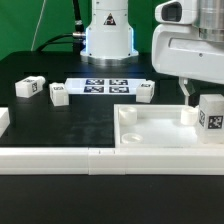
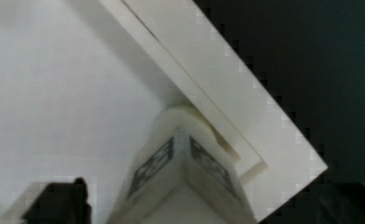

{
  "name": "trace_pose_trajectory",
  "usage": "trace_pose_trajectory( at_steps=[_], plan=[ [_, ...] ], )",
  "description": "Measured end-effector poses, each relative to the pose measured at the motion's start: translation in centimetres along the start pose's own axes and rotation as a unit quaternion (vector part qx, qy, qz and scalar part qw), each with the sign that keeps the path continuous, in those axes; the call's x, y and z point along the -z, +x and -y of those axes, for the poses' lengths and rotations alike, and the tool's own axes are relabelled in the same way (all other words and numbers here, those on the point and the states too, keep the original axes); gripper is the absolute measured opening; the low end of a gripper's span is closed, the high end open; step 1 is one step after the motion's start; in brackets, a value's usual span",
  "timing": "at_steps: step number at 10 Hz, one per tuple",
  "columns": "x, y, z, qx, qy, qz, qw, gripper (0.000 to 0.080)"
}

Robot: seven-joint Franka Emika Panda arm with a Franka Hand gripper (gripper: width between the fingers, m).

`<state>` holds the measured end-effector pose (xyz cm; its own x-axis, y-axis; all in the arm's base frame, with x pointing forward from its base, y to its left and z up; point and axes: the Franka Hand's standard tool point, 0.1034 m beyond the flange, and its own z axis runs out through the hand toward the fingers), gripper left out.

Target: Assemble one leg

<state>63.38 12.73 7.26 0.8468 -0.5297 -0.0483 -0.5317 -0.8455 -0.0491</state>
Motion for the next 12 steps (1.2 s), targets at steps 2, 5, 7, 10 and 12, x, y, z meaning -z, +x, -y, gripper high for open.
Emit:
trace_pose_trajectory(
  at_steps=[2,5,7,10,12],
  plan=[
    [0.02,0.04,-0.03,0.097,-0.001,-0.001,0.995,0.0649],
    [-0.02,0.04,-0.08,0.216,-0.006,-0.003,0.976,0.0649],
    [-0.02,0.08,-0.12,0.217,-0.006,-0.003,0.976,0.0516],
    [-0.05,0.3,-0.45,0.212,-0.008,-0.004,0.977,0.0292],
    [-0.11,0.41,-0.6,0.194,-0.008,-0.003,0.981,0.0292]
  ],
)
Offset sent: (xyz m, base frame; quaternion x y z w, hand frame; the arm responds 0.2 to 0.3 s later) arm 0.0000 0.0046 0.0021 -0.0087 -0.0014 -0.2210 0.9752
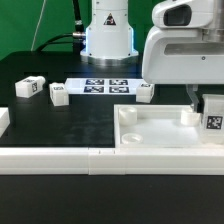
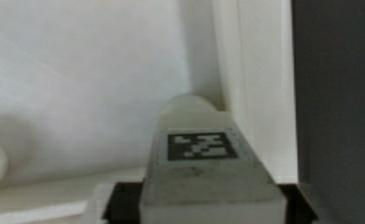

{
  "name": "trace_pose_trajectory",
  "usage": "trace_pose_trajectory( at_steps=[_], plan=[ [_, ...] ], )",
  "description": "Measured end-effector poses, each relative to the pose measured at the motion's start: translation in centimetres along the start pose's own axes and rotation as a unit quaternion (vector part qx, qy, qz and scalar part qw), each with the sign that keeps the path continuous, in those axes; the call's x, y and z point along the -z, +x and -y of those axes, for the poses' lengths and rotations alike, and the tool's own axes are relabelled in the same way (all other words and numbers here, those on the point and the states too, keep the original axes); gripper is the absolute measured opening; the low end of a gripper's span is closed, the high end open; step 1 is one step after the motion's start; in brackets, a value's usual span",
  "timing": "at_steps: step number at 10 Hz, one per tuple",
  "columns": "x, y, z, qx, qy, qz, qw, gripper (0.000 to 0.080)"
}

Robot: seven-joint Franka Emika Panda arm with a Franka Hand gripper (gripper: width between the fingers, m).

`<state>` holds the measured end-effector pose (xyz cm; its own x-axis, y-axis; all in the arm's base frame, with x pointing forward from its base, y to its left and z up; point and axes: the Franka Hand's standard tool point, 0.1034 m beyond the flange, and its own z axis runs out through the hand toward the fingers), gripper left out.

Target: Assemble one leg

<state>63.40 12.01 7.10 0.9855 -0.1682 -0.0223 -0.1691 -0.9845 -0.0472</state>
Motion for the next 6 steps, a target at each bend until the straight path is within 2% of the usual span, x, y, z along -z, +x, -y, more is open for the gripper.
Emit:
trace_pose_trajectory(
  at_steps=[1,3,6],
  plan=[
    [0.0,-0.02,0.06,-0.019,0.001,0.0,1.0,0.0292],
    [0.0,-0.02,0.09,-0.133,0.002,0.001,0.991,0.0292],
    [0.03,0.04,0.0,-0.297,0.008,0.004,0.955,0.0292]
  ],
)
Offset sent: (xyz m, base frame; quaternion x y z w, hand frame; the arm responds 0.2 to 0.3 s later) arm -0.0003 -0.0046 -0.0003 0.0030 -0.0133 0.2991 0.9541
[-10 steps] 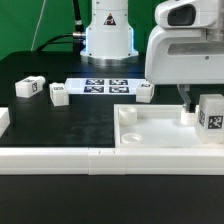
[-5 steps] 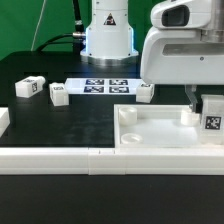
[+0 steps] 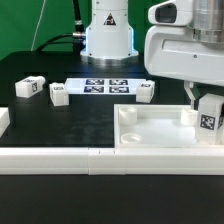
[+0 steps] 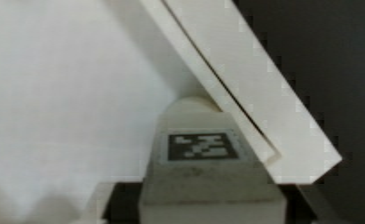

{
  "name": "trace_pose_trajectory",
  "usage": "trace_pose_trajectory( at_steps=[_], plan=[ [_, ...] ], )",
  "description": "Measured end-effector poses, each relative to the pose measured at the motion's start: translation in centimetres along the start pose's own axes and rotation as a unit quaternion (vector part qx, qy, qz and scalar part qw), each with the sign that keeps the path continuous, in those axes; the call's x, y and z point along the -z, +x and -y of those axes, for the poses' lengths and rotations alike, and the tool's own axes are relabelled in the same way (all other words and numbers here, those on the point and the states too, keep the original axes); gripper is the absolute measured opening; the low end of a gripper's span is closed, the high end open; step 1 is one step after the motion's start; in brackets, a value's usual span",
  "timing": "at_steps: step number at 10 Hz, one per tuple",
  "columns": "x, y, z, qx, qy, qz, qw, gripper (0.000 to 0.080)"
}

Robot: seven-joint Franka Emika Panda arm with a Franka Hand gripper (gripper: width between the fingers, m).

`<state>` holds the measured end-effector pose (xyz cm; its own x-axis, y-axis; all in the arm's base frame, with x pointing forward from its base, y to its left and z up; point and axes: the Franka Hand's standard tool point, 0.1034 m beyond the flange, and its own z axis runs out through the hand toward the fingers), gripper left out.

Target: Assemble one leg

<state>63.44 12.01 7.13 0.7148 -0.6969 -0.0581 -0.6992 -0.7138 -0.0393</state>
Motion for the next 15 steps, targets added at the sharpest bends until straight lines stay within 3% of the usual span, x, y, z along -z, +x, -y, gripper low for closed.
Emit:
trace_pose_trajectory(
  at_steps=[3,4,7,12,15],
  plan=[
    [0.03,0.14,0.11,-0.168,0.008,0.003,0.986,0.0292],
    [0.02,0.23,0.12,-0.236,0.014,0.001,0.972,0.0292],
    [-0.03,-0.06,0.34,-0.368,0.014,0.002,0.93,0.0292],
    [0.01,-0.04,0.4,-0.48,0.015,0.005,0.877,0.0292],
    [-0.01,-0.13,0.46,-0.475,0.015,0.005,0.88,0.061]
  ],
)
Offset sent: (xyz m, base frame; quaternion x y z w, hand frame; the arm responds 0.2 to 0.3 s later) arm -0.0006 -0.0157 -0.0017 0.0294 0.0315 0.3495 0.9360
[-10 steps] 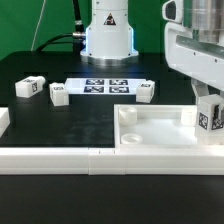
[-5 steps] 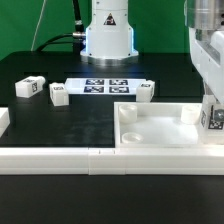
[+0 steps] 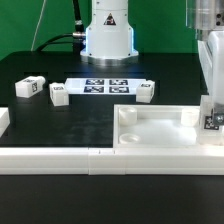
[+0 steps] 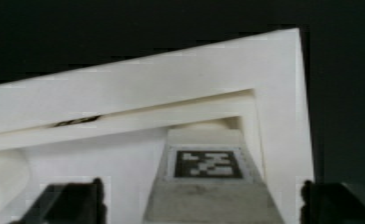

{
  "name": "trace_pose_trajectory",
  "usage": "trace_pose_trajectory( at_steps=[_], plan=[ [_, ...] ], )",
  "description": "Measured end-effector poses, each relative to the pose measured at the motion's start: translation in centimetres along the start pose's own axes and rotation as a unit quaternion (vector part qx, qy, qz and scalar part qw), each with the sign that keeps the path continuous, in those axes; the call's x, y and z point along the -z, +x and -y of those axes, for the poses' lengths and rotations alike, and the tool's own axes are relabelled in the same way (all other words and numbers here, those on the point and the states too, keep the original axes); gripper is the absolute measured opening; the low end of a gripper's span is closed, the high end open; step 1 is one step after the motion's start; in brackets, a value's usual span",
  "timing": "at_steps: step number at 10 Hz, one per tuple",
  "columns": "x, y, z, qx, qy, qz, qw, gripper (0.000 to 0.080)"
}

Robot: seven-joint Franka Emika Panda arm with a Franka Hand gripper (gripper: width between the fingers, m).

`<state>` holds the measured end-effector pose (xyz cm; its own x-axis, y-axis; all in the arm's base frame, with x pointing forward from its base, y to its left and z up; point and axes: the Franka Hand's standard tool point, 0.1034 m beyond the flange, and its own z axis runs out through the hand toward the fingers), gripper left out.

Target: Assemble one leg

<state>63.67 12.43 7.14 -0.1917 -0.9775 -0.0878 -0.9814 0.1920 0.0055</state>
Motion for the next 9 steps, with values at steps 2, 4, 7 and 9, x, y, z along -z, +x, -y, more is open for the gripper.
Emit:
trace_pose_trajectory(
  at_steps=[2,4,7,9],
  plan=[
    [-0.02,-0.07,-0.03,0.03,0.0,0.0,1.0,0.0641],
    [0.05,-0.12,-0.02,0.143,-0.002,0.0,0.99,0.0647],
    [0.15,-0.16,0.05,0.299,-0.002,0.0,0.954,0.0648],
    [0.27,-0.12,0.28,0.422,-0.004,-0.003,0.907,0.0648]
  ],
)
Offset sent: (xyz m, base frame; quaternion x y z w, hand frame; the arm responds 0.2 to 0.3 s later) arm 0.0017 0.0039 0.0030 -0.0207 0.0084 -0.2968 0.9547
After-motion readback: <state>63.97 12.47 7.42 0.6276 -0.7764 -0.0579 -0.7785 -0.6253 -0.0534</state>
